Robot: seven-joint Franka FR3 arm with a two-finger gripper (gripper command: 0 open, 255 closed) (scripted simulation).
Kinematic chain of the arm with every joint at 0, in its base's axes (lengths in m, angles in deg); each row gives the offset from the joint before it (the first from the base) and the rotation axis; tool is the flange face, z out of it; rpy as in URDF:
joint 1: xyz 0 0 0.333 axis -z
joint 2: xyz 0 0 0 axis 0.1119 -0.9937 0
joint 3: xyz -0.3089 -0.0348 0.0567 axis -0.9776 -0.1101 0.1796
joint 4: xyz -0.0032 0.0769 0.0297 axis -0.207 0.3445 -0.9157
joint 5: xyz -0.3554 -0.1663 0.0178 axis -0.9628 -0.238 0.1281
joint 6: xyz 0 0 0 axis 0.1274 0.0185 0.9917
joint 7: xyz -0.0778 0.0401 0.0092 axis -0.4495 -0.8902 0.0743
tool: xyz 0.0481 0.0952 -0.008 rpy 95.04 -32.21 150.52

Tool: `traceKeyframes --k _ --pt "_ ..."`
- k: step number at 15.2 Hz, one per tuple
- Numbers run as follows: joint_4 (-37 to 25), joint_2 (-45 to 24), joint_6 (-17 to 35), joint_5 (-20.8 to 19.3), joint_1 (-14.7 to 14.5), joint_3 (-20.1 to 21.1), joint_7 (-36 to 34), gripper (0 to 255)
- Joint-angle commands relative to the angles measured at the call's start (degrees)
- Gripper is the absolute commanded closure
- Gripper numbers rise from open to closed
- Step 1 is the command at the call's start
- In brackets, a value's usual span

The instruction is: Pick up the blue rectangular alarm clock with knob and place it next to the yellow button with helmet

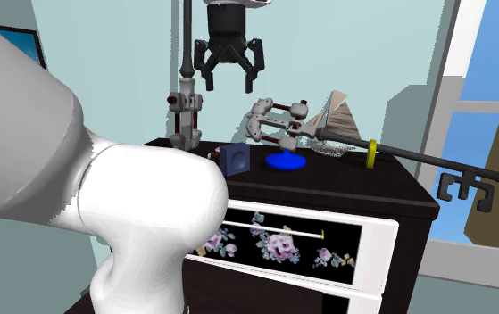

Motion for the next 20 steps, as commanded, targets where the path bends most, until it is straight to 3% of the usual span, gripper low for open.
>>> traceKeyframes --k 1,10,20 --pt "0.0 0.0 0.0 0.0 0.0 0.0 0.0 0" --pt "-3.0 -17.7 13.3 2.6 0.3 5.6 -11.2 0" --pt "-14.3 -40.4 23.0 1.4 1.1 9.7 -23.3 0"
